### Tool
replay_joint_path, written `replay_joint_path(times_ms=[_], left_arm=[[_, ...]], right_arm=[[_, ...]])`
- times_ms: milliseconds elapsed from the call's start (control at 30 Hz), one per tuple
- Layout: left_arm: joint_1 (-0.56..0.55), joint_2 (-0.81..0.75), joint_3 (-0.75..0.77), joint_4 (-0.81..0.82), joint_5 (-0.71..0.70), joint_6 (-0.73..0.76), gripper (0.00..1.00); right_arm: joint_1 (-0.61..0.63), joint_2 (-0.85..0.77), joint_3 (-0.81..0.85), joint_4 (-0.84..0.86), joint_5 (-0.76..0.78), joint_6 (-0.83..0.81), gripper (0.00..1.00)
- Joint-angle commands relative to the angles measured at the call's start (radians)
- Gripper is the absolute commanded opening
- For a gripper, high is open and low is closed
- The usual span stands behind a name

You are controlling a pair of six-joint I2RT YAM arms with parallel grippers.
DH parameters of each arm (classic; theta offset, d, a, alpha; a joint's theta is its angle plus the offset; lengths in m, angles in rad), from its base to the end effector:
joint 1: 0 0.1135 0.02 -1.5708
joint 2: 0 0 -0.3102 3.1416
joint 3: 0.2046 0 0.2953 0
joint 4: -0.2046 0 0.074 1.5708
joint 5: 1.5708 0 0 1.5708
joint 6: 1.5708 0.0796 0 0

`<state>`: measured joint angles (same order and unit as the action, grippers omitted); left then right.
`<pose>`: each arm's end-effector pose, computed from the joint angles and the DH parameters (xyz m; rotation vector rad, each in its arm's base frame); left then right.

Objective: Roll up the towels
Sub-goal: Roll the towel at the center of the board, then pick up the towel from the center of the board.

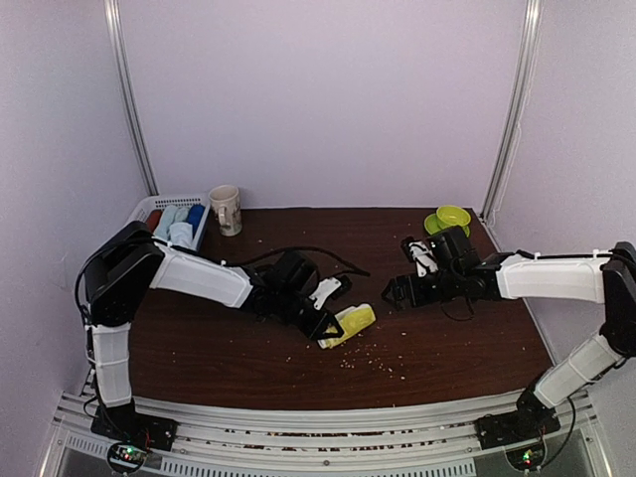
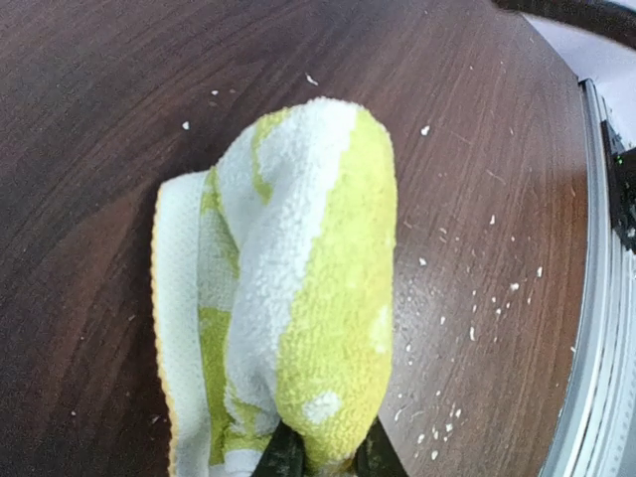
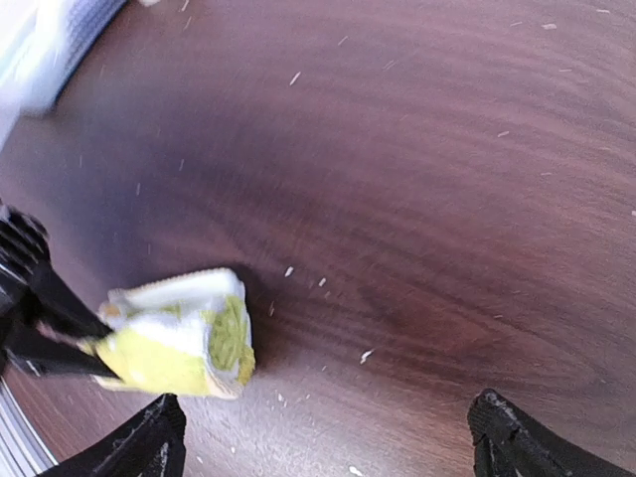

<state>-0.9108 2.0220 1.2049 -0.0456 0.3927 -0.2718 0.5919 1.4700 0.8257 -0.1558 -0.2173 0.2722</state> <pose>0.2781 -0.4080 0.1108 0.9978 2.4076 -0.9648 0.2906 0.2160 0.1876 -0.4967 2.4002 0.6585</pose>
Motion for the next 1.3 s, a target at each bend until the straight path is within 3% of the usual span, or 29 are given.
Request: replay_joint_path(times_ms=[0,67,233,500,633,900,1267], left_arm=[[0.003,0.119,0.01,-0.125,-0.002,-0.125,0.0],[0.004,0.141,0.03,-0.117,0.007,-0.158,0.0],[0.004,0.174,0.042,-0.072,0.011,-0.246,0.0],[0.003,0.204,0.041,-0.013,0.024,-0.337,0.0],[0.004,0.211,0.039,-0.01,0.001,-0.359,0.0],[0.004,0.217,0.042,0.003,-0.017,-0.379,0.0],[0.004,0.211,0.021,0.035,0.015,-0.371,0.0]], right_arm=[[-0.02,-0.075,-0.019,0.08,0.102,0.171,1.0],[-0.024,-0.106,-0.084,0.141,0.095,0.234,1.0],[-0.049,-0.1,-0.218,0.375,-0.088,0.423,1.0],[-0.049,0.059,-0.33,0.701,-0.232,0.64,1.0],[-0.043,0.151,-0.362,0.861,-0.288,0.736,0.94],[0.018,0.285,-0.321,0.98,-0.289,0.816,0.92],[0.085,0.573,-0.256,1.284,-0.314,1.006,0.86]])
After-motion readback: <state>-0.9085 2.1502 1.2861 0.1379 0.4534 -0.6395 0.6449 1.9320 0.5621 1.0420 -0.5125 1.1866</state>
